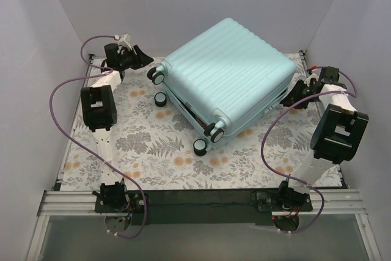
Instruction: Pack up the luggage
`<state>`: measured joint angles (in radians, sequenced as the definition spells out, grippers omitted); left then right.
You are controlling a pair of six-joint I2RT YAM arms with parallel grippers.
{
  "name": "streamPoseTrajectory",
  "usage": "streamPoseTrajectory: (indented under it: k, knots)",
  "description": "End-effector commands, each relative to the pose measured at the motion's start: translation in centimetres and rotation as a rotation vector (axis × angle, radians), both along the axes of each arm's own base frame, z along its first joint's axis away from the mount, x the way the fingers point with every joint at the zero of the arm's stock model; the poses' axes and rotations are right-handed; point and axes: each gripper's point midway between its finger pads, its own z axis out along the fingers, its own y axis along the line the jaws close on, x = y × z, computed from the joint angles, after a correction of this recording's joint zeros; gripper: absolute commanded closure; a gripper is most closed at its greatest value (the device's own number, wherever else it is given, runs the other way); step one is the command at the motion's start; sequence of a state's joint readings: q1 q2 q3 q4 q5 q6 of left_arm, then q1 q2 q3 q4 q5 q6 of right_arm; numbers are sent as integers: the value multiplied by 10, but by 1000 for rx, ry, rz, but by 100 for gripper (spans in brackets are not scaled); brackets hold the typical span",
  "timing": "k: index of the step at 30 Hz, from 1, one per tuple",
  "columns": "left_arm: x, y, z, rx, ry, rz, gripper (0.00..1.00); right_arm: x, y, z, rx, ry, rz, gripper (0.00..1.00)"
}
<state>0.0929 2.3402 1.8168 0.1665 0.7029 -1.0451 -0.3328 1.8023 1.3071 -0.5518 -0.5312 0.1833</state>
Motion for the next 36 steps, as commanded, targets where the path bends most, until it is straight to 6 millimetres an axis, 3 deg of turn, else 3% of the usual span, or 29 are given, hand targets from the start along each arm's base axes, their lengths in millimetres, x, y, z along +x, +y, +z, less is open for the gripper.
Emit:
streamPoseTrajectory:
  k: [1, 2, 3, 6, 7, 8, 9, 10, 11, 12, 13, 14, 15, 16, 17, 18, 20, 21, 23, 24, 29, 30, 32, 33, 35, 36]
  knots:
    - [-10, -67, 31, -31, -96, -242, 59, -25, 5, 13, -12, -9, 23, 71]
    - [-11, -69, 26, -21, -98, -256, 59, -29, 6, 12, -14, -4, 22, 71]
    - [-19, -99, 21, -2, -110, -324, 59, -35, 4, 10, -26, 7, 18, 71]
    - [-46, -124, 10, 0, -90, -456, 62, -41, -11, 5, -46, 27, -28, 70]
    - [-63, -129, -6, -7, -41, -492, 62, -42, -17, 4, -48, 34, -46, 70]
    - [-82, -135, 9, -10, -64, -544, 63, -42, -23, 4, -46, 40, -66, 70]
    - [-100, -145, 10, -9, -61, -582, 65, -43, -36, 0, -49, 51, -99, 70]
    - [-131, -148, -20, 4, -11, -621, 66, -41, -43, 1, -58, 49, -119, 70]
    - [-160, -164, -14, 3, -25, -697, 66, -41, -48, 1, -62, 50, -127, 70]
    - [-182, -170, 12, 24, -93, -738, 67, -41, -53, -3, -63, 57, -133, 70]
    - [-220, -173, -11, 25, -40, -779, 67, -39, -57, -1, -77, 50, -125, 70]
    - [-248, -189, -4, 25, -63, -849, 67, -37, -59, -2, -78, 48, -123, 70]
    - [-272, -192, 17, 41, -107, -872, 67, -35, -59, -6, -75, 53, -114, 70]
    - [-290, -197, 17, 46, -105, -892, 67, -28, -62, -3, -82, 34, -104, 70]
    - [-318, -198, 3, 33, -43, -910, 67, -23, -64, -2, -89, 18, -90, 71]
    - [-327, -196, 20, 33, -72, -899, 67, -18, -65, -8, -84, 20, -78, 70]
    - [-339, -182, 12, -4, 54, -811, 67, 3, -74, 2, -110, -43, -55, 70]
    - [-335, -174, 13, -1, 67, -758, 67, 12, -69, -6, -94, -44, -25, 70]
    - [-324, -149, 26, -28, 88, -619, 65, 39, -70, 7, -120, -122, 18, 69]
    - [-317, -138, 24, -25, 93, -547, 64, 51, -59, 0, -102, -128, 60, 69]
    - [-285, -84, 43, -10, 73, -294, 61, 112, -19, 11, -102, -270, 230, 66]
    - [-284, -78, 42, -6, 91, -258, 60, 125, 5, 12, -79, -310, 304, 66]
    - [-276, -53, 41, 3, 111, -131, 59, 136, 33, 14, -53, -346, 380, 66]
    - [-277, -46, 37, -5, 142, -89, 58, 141, 65, 17, -13, -372, 454, 66]
    - [-276, -25, 32, -37, 190, 20, 57, 142, 103, 13, 29, -390, 538, 66]
    - [-285, -19, 30, -53, 234, 55, 57, 137, 144, 18, 66, -414, 624, 65]
